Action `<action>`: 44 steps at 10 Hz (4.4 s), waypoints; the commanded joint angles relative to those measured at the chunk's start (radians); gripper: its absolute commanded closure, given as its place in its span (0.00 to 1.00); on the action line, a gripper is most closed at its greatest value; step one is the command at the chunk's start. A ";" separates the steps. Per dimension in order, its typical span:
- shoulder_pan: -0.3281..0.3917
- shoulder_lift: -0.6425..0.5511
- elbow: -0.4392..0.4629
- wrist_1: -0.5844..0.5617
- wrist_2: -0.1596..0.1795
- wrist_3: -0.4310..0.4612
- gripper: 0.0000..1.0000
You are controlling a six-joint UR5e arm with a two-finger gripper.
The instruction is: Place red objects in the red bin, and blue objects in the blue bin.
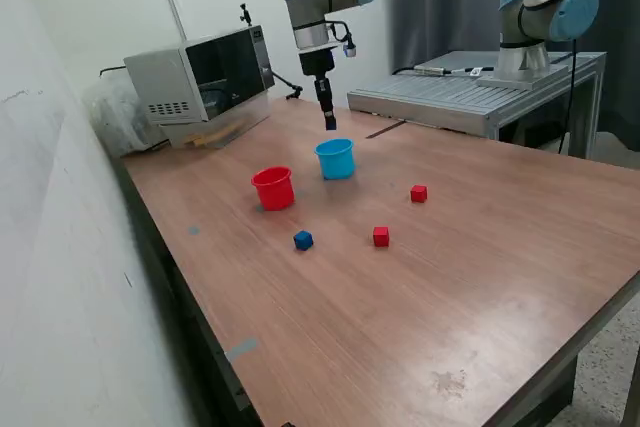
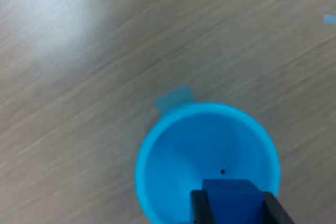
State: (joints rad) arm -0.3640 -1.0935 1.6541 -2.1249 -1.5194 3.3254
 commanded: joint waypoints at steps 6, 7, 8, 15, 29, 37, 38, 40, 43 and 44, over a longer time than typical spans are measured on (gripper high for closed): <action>0.067 0.026 -0.013 0.016 0.001 -0.125 0.00; 0.121 0.017 -0.008 0.032 0.002 -0.157 0.00; 0.175 0.003 -0.007 0.043 0.004 -0.193 0.00; 0.413 0.021 0.021 0.049 0.027 -0.366 0.00; 0.409 0.227 -0.036 -0.064 -0.013 -0.460 1.00; 0.376 0.126 -0.043 -0.046 -0.050 -0.449 1.00; 0.376 0.106 -0.080 -0.029 -0.048 -0.439 1.00; 0.341 0.072 -0.150 -0.021 -0.045 -0.379 1.00; 0.291 0.070 -0.227 -0.020 -0.044 -0.317 1.00; 0.263 0.073 -0.241 -0.036 -0.041 -0.282 1.00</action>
State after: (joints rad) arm -0.0667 -1.0213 1.4413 -2.1472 -1.5629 2.9999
